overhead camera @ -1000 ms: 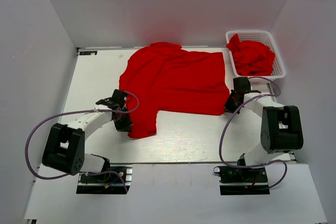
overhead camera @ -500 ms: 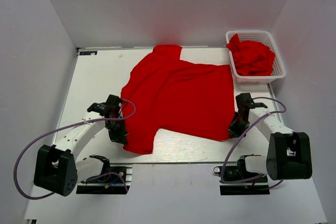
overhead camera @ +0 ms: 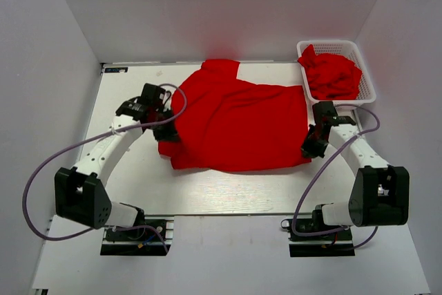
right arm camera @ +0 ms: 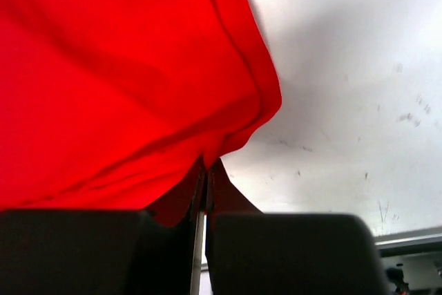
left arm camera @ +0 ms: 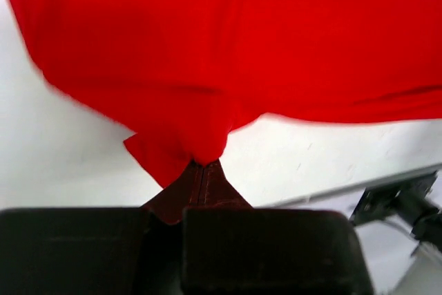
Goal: Fold and stack the t-shirts
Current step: Fold the flattened tshirt in 1/3 of the way
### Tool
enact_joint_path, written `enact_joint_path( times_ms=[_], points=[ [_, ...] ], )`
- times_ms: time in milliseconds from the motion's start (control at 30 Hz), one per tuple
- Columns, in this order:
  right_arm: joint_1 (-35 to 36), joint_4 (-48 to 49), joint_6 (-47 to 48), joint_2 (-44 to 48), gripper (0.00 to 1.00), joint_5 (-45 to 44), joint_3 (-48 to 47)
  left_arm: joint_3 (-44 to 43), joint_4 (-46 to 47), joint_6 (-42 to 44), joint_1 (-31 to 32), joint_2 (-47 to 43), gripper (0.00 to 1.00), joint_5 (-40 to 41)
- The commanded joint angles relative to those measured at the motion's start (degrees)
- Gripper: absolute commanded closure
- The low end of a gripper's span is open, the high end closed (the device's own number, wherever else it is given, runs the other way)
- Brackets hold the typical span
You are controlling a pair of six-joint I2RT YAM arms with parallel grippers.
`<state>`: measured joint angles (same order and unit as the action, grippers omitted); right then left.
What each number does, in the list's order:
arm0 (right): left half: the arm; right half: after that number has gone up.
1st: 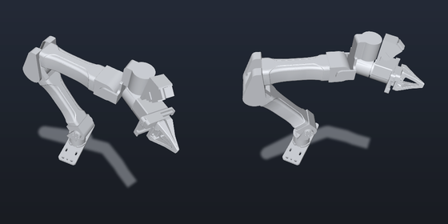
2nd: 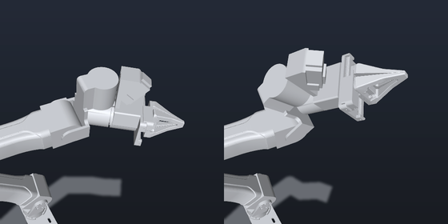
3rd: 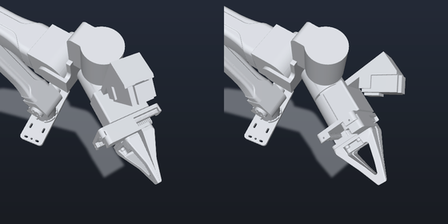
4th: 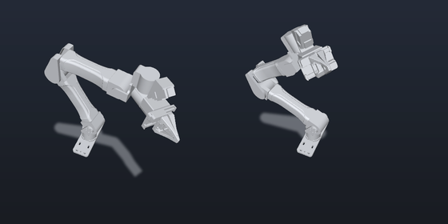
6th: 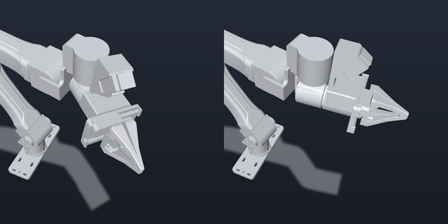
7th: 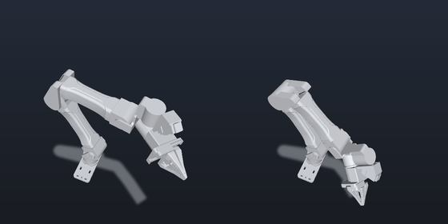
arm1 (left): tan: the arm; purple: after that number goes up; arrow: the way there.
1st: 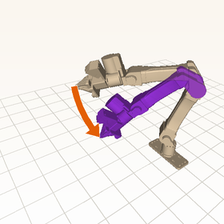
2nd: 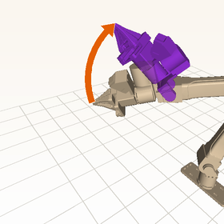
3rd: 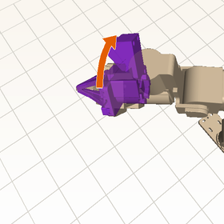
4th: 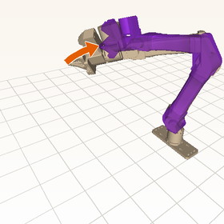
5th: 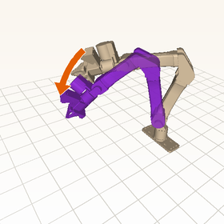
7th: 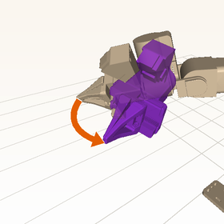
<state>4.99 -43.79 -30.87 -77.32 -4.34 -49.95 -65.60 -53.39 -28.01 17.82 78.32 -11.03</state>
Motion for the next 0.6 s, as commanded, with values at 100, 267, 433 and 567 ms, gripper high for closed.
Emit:
enact_joint_path(
  times_ms=[100, 267, 433, 567],
  points=[
    [-0.25, -0.24, 1.95, -3.71, 1.00, -2.69, -8.66, -9.09, 7.32, 1.47, -0.16, 7.27, 1.00, 4.25],
    [-0.34, 0.02, 1.96, -6.79, 1.00, -4.62, -13.50, -14.19, 9.43, 1.47, -0.69, 12.71, 1.00, 8.38],
    [-0.60, 0.55, 1.43, -9.07, 1.00, -6.47, -17.01, -20.25, 10.23, 2.08, -1.21, 18.08, 1.00, 11.55],
    [-1.04, 0.46, 1.43, -11.10, 1.00, -6.74, -19.56, -24.21, 11.28, 2.61, -2.26, 22.30, 1.00, 12.96]
  ],
)
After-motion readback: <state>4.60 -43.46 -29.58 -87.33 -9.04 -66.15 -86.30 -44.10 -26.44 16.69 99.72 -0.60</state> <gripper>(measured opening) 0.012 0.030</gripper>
